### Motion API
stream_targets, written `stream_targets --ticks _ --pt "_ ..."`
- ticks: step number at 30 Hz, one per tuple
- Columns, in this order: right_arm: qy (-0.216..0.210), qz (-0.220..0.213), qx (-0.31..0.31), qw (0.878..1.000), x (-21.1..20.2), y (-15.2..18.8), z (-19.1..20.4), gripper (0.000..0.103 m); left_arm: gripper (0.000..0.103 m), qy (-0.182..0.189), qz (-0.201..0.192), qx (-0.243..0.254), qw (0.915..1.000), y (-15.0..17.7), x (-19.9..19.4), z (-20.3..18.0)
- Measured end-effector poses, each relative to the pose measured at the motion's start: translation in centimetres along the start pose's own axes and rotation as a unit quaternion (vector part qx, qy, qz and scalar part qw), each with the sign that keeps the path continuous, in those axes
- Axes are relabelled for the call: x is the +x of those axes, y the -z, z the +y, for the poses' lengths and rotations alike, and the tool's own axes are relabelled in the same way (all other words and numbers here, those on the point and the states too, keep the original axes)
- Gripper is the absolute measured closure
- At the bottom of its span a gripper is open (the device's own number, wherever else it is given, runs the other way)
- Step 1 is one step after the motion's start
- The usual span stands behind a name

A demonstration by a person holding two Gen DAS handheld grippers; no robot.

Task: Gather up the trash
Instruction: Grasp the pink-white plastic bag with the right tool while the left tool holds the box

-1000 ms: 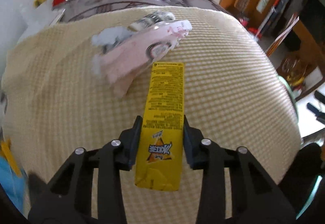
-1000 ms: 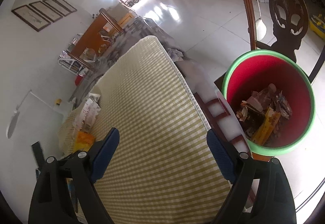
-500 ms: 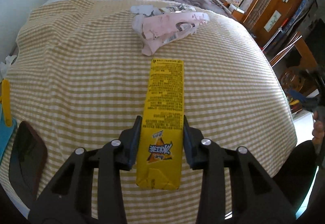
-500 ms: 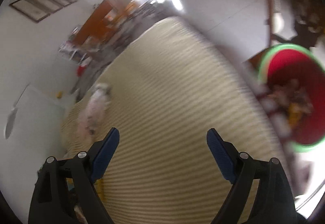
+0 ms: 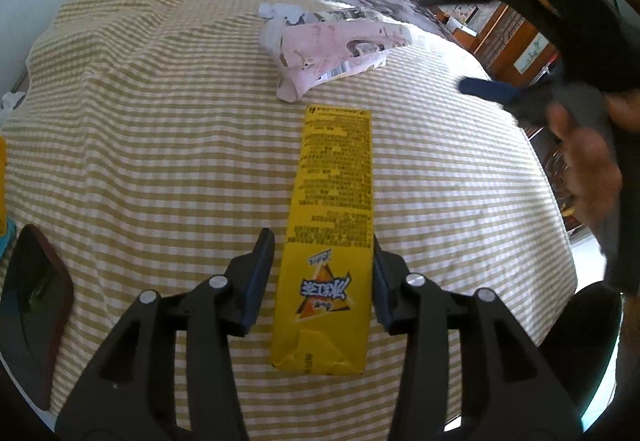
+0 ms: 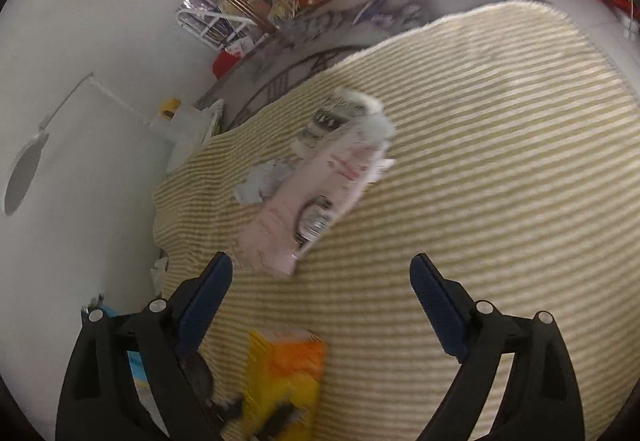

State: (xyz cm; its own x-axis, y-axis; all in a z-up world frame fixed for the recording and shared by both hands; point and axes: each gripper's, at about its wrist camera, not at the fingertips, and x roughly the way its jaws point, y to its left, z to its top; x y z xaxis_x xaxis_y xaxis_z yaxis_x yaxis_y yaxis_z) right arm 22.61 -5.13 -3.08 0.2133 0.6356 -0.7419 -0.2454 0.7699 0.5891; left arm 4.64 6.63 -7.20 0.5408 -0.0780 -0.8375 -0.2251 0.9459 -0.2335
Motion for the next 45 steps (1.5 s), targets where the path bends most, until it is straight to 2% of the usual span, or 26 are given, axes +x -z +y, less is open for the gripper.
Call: stream_targets --ticks 8,14,16,18,19,20,22,23,24,30,35,40,45 --pt "0.027 0.024 0.062 0.997 6.3 -1.8 0.4 0.016 0.055 0.004 0.006 -0.004 1.0000 0.5 0.2 -0.2" --pt "0.017 0.045 0.059 0.997 8.3 -2.2 0.1 0.018 0.052 0.002 0.015 0.002 0.9999 1.1 0.6 -0.8" --pt "0.003 0.044 0.048 0.998 8.2 -2.3 0.3 0.027 0.051 0.002 0.018 -0.001 0.9998 1.2 0.7 -0.8" --pt "-0.013 0.043 0.020 0.999 7.7 -2.3 1.0 0.053 0.050 0.000 0.021 -0.003 0.9998 1.4 0.8 -0.8" --pt "-0.013 0.041 0.005 0.999 7.4 -2.2 1.6 0.055 0.050 -0.001 0.023 -0.004 0.9997 1.5 0.8 -0.8" --pt "-0.006 0.038 -0.013 0.999 7.0 -2.2 2.2 0.062 0.049 -0.002 0.024 -0.005 0.9997 1.5 0.9 -0.7" --pt "-0.009 0.036 -0.046 0.998 6.0 -2.0 3.0 0.066 0.048 -0.002 0.025 -0.009 0.9996 1.5 1.0 -0.4" --pt "-0.008 0.031 -0.062 0.998 5.4 -1.8 3.3 0.073 0.047 -0.003 0.025 -0.010 0.9996 1.6 0.9 -0.4" --pt "-0.008 0.026 -0.084 0.996 4.3 -1.7 3.4 0.090 0.046 -0.004 0.024 -0.011 0.9996 1.6 0.9 -0.3" --pt "0.036 -0.015 -0.165 0.986 -2.4 0.0 1.9 0.093 0.044 -0.008 0.024 -0.013 0.9996 1.8 0.9 0.1" --pt "0.070 -0.007 -0.185 0.980 -6.5 2.1 -1.0 0.093 0.040 -0.012 0.024 -0.012 0.9996 1.9 1.0 -0.1" --pt "0.111 0.012 -0.193 0.975 -7.6 4.3 -3.5 0.092 0.039 -0.013 0.023 -0.018 0.9995 1.9 1.3 0.0" --pt "0.117 0.033 -0.181 0.976 -6.6 5.8 -5.1 0.092 0.039 -0.014 0.023 -0.020 0.9994 2.0 1.1 0.1"
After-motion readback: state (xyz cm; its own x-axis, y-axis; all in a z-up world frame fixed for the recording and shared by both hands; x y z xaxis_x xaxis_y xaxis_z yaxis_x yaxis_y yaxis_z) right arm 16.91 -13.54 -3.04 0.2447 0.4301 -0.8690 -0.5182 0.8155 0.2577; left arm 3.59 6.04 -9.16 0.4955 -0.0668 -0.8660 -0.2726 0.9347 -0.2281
